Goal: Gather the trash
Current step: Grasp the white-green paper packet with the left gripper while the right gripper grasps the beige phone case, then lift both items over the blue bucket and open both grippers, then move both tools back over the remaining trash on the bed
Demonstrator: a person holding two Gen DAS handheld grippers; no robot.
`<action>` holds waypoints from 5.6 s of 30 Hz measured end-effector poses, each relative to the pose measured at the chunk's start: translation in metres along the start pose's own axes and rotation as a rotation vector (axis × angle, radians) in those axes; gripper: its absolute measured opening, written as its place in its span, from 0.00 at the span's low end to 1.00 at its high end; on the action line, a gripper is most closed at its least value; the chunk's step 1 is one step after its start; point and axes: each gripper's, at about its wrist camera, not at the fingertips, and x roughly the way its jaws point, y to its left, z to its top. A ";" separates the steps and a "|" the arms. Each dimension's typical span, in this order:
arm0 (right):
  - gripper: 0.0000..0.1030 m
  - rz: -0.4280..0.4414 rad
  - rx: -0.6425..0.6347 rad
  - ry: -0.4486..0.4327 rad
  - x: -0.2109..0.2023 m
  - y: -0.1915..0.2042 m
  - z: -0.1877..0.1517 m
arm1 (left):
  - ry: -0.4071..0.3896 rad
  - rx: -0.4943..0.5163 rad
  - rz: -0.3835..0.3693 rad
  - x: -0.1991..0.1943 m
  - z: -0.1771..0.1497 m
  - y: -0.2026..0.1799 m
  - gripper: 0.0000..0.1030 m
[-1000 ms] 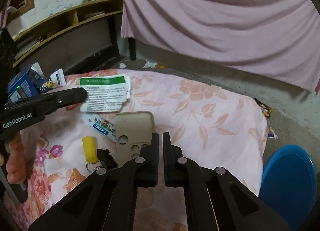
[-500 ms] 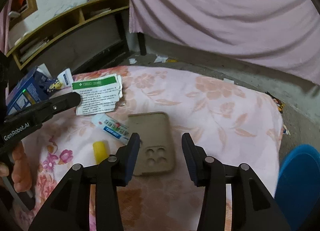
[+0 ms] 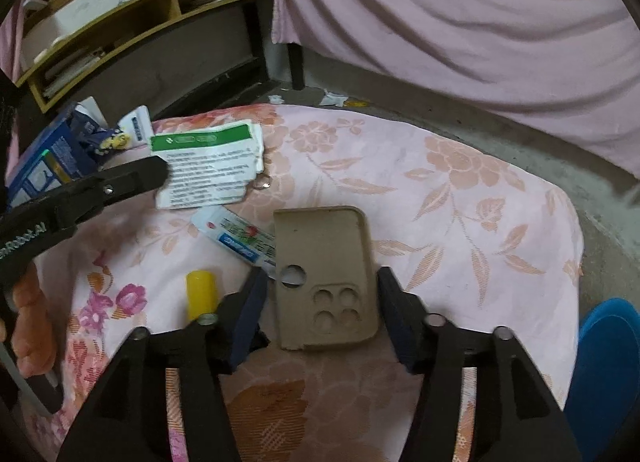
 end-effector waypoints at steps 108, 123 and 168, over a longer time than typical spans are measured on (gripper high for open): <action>0.67 -0.360 0.578 -0.429 -0.230 -0.224 -0.134 | 0.001 0.302 -0.264 0.005 -0.007 -0.320 0.46; 1.00 -0.309 0.488 -0.711 -0.258 -0.183 -0.104 | -0.379 0.174 -0.105 -0.077 0.030 -0.232 0.98; 0.98 -0.137 0.045 -0.412 -0.106 -0.007 -0.023 | -0.164 0.096 0.231 -0.074 -0.024 -0.017 0.98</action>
